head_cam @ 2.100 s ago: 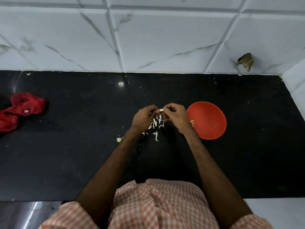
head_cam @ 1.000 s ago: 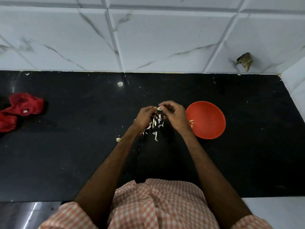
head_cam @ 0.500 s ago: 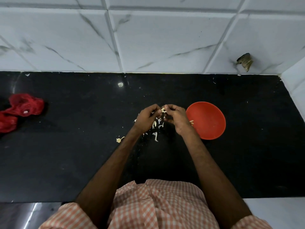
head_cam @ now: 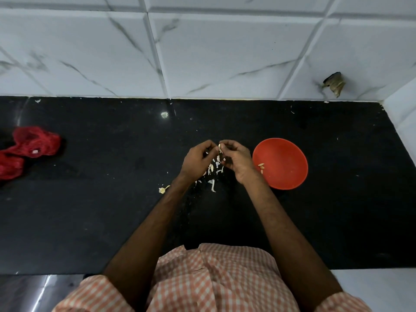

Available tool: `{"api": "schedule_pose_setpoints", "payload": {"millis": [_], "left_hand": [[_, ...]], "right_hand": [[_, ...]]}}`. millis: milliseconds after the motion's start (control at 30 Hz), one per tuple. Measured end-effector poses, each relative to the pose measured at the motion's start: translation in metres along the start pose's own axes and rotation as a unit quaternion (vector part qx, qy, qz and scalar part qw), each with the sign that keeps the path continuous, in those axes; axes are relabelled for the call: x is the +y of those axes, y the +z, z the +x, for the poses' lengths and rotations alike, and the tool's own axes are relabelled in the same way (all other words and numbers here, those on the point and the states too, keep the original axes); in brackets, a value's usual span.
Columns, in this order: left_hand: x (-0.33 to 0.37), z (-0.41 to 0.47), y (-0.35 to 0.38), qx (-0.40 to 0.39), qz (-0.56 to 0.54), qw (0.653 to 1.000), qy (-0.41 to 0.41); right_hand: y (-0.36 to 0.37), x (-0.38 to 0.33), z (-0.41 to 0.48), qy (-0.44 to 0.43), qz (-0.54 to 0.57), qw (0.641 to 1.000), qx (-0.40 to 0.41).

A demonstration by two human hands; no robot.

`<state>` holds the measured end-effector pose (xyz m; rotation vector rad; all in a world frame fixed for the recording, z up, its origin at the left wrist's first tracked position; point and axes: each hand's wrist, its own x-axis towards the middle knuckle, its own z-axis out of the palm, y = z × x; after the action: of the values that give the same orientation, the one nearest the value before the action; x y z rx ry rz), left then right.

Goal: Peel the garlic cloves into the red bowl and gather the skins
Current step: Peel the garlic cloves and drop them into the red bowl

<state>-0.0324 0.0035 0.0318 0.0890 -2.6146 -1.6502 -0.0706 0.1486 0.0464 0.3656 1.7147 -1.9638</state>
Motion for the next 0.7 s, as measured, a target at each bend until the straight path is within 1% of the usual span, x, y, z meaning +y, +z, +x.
{"api": "schedule_pose_setpoints", "payload": {"millis": [67,233,367,433,567,700], "left_hand": [[0.001,0.000,0.000,0.007,0.008,1.000,-0.004],[0.000,0.000,-0.002,0.020,0.027,0.999,-0.011],[0.000,-0.003,-0.002,-0.002,0.052,0.999,0.007],[-0.001,-0.003,-0.002,-0.006,0.052,0.999,0.006],[-0.007,-0.004,-0.003,0.007,0.048,0.999,-0.018],[-0.013,-0.005,-0.005,0.013,0.111,0.992,-0.058]], "right_hand": [[0.000,0.001,-0.001,-0.025,-0.033,0.999,0.001],[-0.002,-0.003,-0.003,-0.062,-0.068,0.996,-0.014],[-0.004,-0.002,-0.001,-0.098,-0.137,0.986,-0.020],[-0.003,-0.002,-0.001,-0.094,-0.121,0.988,-0.005],[-0.007,-0.002,-0.001,-0.059,-0.028,0.997,0.037],[-0.010,-0.001,0.000,-0.032,0.004,0.998,0.049]]}}
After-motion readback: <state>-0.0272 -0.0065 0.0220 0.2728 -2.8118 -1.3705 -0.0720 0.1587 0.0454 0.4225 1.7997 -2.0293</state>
